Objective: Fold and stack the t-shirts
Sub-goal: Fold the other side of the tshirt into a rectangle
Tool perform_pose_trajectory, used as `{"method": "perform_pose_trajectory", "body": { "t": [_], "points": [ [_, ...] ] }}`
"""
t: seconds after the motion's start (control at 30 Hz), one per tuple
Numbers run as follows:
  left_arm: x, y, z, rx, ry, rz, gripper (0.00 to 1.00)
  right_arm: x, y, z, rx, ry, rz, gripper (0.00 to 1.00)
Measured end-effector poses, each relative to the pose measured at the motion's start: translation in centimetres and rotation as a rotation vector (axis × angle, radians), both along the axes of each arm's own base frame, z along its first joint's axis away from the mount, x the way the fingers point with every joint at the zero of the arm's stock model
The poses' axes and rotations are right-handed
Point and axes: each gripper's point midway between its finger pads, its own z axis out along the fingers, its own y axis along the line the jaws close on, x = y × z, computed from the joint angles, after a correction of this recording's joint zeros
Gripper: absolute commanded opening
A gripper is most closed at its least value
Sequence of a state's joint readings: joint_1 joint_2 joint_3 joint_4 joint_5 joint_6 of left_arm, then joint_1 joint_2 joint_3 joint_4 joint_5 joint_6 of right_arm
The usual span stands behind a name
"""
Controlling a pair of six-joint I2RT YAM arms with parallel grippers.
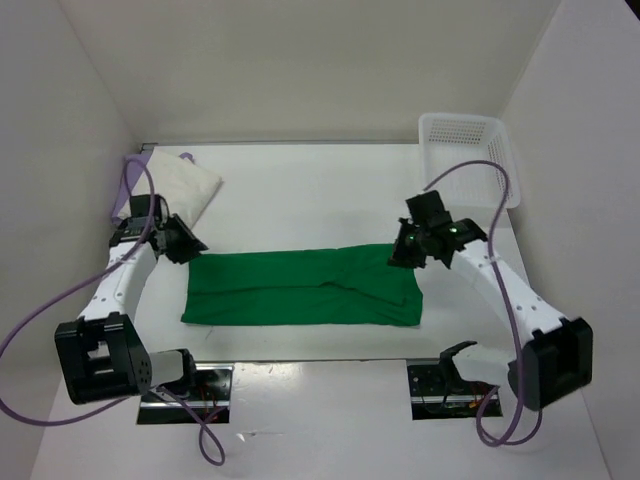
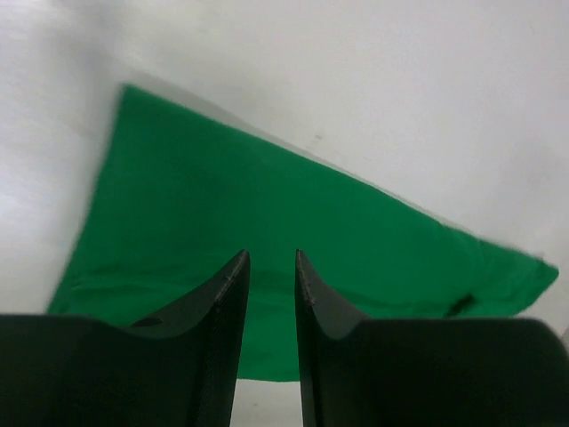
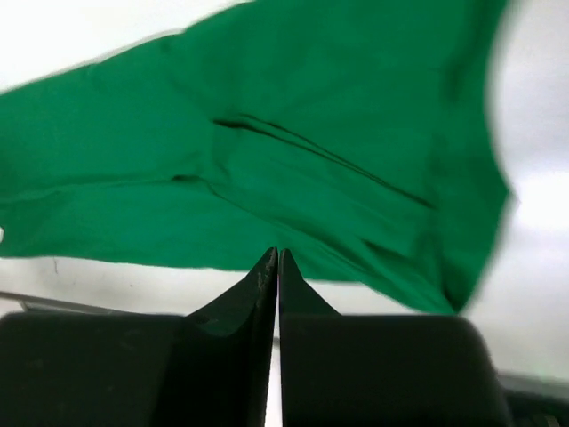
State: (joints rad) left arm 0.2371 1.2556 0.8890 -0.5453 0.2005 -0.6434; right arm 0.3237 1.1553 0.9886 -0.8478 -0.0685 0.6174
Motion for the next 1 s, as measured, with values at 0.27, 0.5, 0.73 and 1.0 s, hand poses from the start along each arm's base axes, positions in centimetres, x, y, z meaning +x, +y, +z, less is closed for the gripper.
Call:
{"method": "perform_pose_trajectory", "body": {
  "t": [0.27,0.5,0.73,1.0],
  "points": [
    [1.2,-7.2,-4.4,-0.033,0.085,-0.204,0.34,4.7,8.4,-6.4,-0.041,0.027,0.129,0.50],
    [0.1,-7.3,-7.1,-0.048,0.157,-0.200,0.34,6.8,9.6,-8.8,-0.121,-0.006,0.141,0.54],
    [0.7,-7.5,-6.9,-0.063,0.131,-0.187,0.34,7.0,10.1,-10.2,-0.199,-0.020,0.176,0.48],
    [0.9,-7.6,-6.8,-0.064,0.122,-0.185,0.34,6.0,10.4,-11.0,-0.236,-0.002,0.223,0.13]
  ]
}}
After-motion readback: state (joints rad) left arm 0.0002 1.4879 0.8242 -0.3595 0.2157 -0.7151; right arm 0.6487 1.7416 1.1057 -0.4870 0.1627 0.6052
